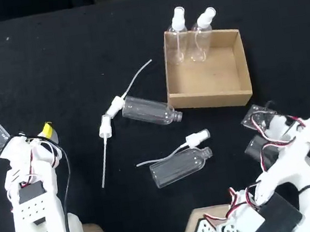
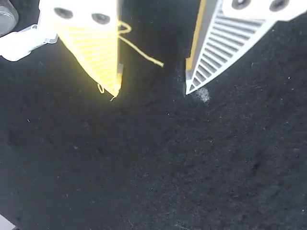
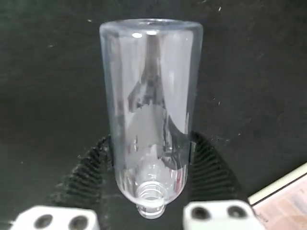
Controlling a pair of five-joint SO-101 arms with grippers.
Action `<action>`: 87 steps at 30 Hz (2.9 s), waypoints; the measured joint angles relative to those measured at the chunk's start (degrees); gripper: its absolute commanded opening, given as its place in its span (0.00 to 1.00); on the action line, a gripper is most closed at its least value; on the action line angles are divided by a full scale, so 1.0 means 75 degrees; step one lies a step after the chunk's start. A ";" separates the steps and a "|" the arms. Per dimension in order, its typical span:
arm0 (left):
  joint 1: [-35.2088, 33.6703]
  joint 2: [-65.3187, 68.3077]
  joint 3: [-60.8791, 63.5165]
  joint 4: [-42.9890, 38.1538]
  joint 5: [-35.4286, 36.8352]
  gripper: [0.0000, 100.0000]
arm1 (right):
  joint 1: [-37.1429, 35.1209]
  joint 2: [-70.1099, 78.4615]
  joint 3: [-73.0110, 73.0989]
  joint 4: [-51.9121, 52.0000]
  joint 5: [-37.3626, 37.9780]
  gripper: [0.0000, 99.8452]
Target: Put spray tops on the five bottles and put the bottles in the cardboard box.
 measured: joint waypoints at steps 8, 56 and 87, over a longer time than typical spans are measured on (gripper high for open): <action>0.0000 0.0000 0.0000 0.0000 0.0000 0.21 | 0.0000 0.0000 0.0000 -0.0223 -0.1231 0.34; 0.0012 0.0000 0.0000 0.0000 0.0000 0.21 | 0.1723 -0.0012 -0.2473 0.4349 -0.1500 0.13; 0.0012 0.0000 0.0000 0.0000 0.0000 0.21 | 0.1242 -0.0023 0.0293 -0.1325 -0.4935 0.12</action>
